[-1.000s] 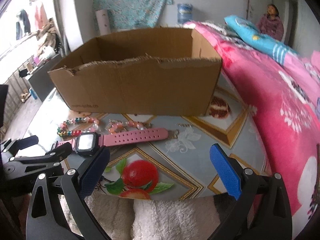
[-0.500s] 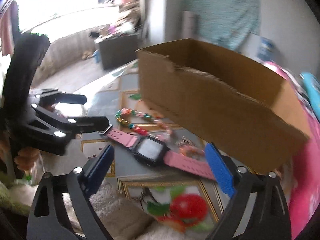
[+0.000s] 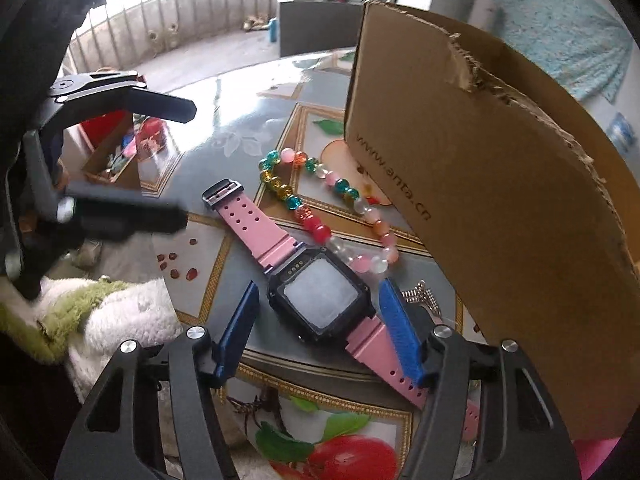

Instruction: Organize jewelry

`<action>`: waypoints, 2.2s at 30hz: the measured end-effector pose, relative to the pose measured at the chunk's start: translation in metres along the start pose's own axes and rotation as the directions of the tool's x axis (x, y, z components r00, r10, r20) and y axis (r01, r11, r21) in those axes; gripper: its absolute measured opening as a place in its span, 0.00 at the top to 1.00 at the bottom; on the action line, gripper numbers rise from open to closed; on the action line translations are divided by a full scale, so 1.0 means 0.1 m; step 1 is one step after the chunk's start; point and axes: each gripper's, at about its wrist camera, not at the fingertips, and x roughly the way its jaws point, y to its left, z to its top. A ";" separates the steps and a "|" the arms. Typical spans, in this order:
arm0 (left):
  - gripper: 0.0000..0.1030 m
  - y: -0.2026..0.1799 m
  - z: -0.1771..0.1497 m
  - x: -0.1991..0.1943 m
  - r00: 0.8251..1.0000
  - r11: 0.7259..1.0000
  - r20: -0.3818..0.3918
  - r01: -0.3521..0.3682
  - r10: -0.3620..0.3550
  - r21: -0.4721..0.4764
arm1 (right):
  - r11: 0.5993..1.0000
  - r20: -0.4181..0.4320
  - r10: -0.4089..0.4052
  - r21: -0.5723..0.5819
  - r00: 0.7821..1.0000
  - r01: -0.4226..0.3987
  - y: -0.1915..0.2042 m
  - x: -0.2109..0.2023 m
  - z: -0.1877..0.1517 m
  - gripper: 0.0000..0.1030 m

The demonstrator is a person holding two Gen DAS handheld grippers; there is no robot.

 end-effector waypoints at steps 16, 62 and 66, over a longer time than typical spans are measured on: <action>0.54 -0.67 -0.17 0.22 0.991 0.886 -0.014 -0.110 0.130 0.450 | 0.891 -0.187 0.438 0.220 0.880 -0.397 -0.65 0.21 0.33 0.49; 0.97 -0.76 1.01 -0.30 0.983 0.886 0.164 -0.143 0.077 0.441 | 0.917 0.280 -0.395 0.179 0.875 0.357 -0.31 -1.37 0.07 0.95; 0.97 -0.80 1.52 -0.15 0.990 0.906 0.140 -0.082 0.025 0.416 | 0.938 0.209 -0.255 0.291 0.944 0.189 -1.10 -1.43 0.40 0.95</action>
